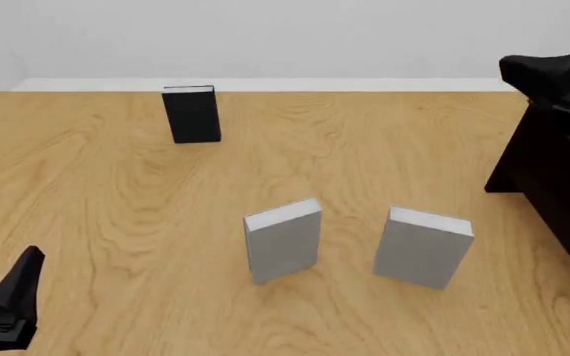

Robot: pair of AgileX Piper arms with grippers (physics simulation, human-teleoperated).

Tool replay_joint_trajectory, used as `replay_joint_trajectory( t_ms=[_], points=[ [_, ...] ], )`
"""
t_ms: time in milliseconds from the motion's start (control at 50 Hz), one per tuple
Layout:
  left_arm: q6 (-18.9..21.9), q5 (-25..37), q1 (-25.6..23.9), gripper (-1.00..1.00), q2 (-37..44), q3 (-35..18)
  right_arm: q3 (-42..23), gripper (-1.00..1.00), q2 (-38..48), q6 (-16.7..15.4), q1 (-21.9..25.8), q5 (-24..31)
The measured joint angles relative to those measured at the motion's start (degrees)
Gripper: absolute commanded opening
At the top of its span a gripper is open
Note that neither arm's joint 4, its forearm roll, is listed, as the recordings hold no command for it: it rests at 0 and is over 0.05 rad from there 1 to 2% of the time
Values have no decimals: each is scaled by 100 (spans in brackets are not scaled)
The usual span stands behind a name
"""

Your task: Pick up the book on the right and place it on the cabinet shelf.

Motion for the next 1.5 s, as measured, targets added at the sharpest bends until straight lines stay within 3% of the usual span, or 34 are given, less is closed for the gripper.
replay_joint_trajectory(
  t_ms=[460,780,1100,1500],
  points=[
    [-24,-18,-72,100,-7,-2,-2562,100,1775,-1163,-90,2177],
    [-35,-9,-157,100,-23,-3,-3722,100,2841,-1397,147,3203],
    [66,-1,-247,100,-32,-7,-3969,100,3580,-1585,143,3472],
    [157,25,-295,100,-34,-5,-3234,100,3836,-1875,50,3209]
  ],
)
